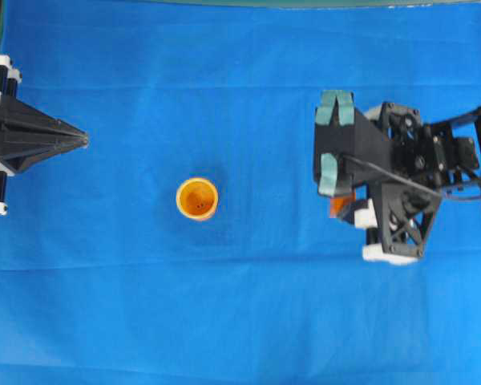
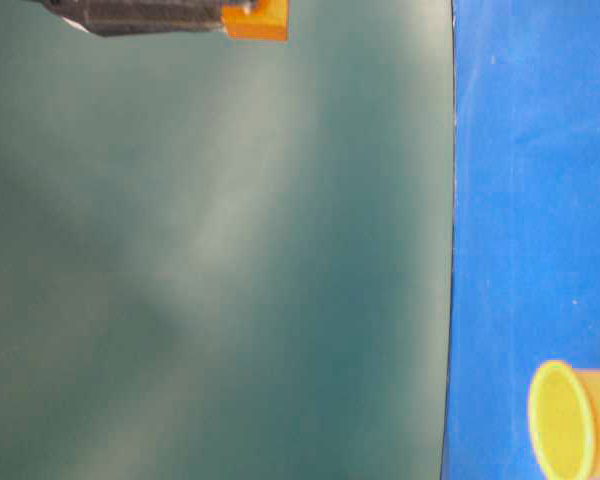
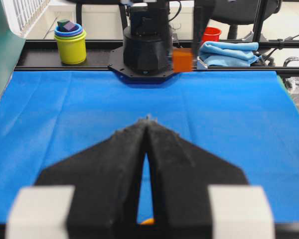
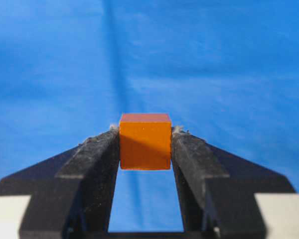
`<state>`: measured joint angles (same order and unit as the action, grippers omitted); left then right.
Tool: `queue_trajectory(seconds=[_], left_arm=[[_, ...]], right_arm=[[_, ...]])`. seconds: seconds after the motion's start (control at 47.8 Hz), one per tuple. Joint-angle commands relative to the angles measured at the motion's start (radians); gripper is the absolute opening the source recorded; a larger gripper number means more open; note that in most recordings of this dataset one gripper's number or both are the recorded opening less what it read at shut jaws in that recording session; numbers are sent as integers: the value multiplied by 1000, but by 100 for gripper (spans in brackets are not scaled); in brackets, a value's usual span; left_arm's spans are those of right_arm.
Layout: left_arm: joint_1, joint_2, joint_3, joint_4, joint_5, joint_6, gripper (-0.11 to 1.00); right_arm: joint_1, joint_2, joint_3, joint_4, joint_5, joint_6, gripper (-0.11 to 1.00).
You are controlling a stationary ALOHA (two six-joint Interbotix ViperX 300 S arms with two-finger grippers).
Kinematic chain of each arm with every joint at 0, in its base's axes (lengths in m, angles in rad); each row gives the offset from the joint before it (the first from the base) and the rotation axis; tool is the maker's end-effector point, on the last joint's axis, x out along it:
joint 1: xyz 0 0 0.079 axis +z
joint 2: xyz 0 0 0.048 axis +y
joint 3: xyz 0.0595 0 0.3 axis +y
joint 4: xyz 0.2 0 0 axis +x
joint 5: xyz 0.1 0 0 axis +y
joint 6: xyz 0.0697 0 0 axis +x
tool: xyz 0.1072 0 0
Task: Move the block forward with right arm.
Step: 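Drag the held orange cube toward the near table edge with the right gripper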
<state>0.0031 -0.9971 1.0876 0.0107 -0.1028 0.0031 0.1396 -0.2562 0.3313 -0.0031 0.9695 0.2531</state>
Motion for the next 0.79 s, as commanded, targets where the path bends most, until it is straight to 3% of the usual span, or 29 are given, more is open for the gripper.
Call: queue_trajectory(seconds=[0.0,0.376,0.773], left_arm=[[2,9,-37,3,-5,2,0],[3,11,-37,3,-3,2,0],[2,11,-37,3,-3,0,0]], right_arm=[[29,-9,-28,-3,-17,20,41],[175,35,-72,-11,-51,163,41],[304,126,-173,-15,-61,245,41]])
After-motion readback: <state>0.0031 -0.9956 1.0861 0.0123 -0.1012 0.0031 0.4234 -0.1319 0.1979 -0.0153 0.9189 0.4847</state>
